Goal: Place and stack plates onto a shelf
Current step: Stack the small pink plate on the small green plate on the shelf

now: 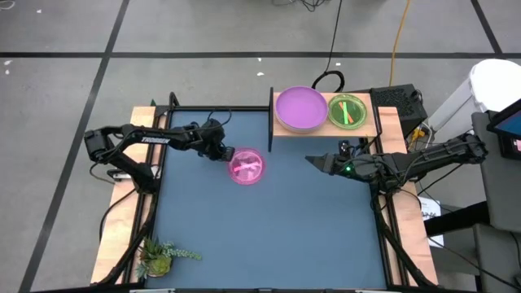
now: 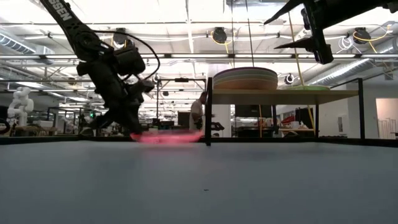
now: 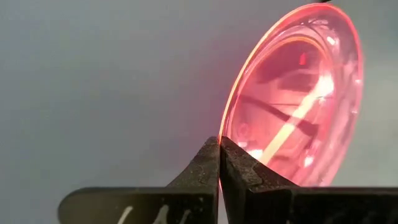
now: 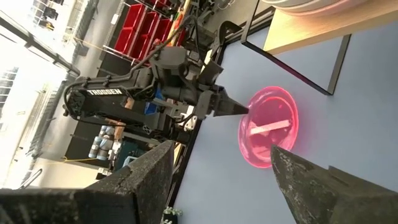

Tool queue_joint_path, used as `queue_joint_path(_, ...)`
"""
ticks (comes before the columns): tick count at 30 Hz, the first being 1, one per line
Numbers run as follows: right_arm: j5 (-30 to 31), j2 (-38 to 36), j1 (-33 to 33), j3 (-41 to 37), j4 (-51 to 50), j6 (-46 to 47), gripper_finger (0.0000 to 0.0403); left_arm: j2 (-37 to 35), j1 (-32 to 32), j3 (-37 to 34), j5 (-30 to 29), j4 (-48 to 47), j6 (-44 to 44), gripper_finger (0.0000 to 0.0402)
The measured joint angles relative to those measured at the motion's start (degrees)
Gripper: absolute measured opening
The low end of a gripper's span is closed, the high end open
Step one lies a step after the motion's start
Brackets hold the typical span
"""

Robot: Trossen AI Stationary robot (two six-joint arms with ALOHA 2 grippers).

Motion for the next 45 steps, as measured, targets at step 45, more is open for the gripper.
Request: queue_joint_path(45, -5.69, 20.86, -9.48, 11.04, 13.25, -2.25, 0.0222, -20.21, -9.70, 0.48, -13.74, 10.82, -19.33, 0.0000)
